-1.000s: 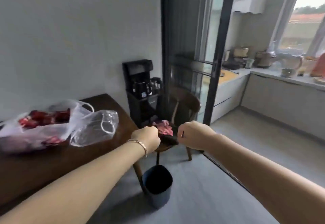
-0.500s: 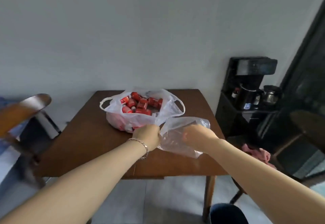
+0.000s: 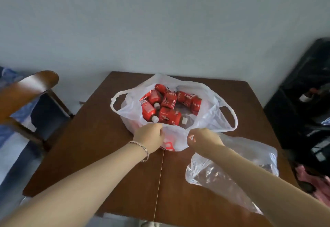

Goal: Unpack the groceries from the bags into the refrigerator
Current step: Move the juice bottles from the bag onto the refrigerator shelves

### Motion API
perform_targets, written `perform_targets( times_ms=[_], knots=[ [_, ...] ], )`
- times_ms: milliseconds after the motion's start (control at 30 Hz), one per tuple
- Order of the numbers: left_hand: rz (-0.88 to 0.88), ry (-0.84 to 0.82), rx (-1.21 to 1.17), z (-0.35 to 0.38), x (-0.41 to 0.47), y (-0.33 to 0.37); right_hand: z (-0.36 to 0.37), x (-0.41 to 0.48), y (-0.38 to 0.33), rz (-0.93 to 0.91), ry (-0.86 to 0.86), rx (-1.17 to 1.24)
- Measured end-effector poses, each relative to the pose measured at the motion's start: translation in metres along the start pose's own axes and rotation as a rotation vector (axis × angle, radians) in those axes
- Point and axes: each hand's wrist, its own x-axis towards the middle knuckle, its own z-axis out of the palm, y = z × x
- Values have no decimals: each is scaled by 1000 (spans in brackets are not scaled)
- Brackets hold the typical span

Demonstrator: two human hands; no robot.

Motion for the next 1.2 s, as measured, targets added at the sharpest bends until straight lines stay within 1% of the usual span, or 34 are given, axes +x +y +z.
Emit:
perform_targets(
  times_ms=[167, 267, 300, 367, 433, 500, 567, 633, 667, 767, 800, 867, 900, 967, 1000, 1033, 1067, 1133, 1200],
  knots=[
    [141, 7, -69, 16, 85, -25, 12, 75, -4, 202, 62, 124],
    [196, -64, -35, 28, 129, -35, 20, 116, -1, 259, 70, 248],
    [206, -100, 17, 33, 140, -38, 24, 128, 0, 264, 50, 298],
    [276, -166, 242, 45, 159, -44, 35, 151, 2, 256, -7, 344],
    [350, -231, 487, 56, 177, -49, 50, 177, 6, 234, -65, 302],
    [361, -283, 569, 69, 191, -55, 61, 200, 9, 240, -116, 240],
    [330, -320, 598, 83, 199, -63, 71, 214, 11, 291, -155, 241],
    [354, -210, 558, 89, 202, -67, 77, 218, 12, 321, -169, 277],
    [356, -192, 521, 93, 205, -68, 79, 217, 12, 320, -175, 290],
    [360, -166, 529, 103, 213, -71, 81, 209, 15, 292, -156, 359],
    [388, -146, 544, 103, 214, -71, 79, 204, 15, 283, -148, 389],
    [427, -118, 531, 96, 212, -70, 73, 192, 16, 245, -103, 457],
    [421, -108, 504, 86, 212, -68, 69, 186, 16, 217, -65, 486],
    [374, -138, 438, 57, 208, -62, 57, 177, 14, 167, 19, 518],
    [340, -185, 377, 42, 206, -58, 51, 174, 13, 153, 47, 525],
    [260, -203, 301, 34, 205, -58, 47, 172, 13, 148, 60, 517],
    [220, -185, 270, 31, 203, -61, 44, 170, 12, 146, 66, 494],
    [213, -209, 131, 29, 193, -55, 41, 166, 11, 147, 63, 445],
    [265, -243, 87, 37, 181, -43, 41, 162, 10, 166, 61, 436]
  ],
)
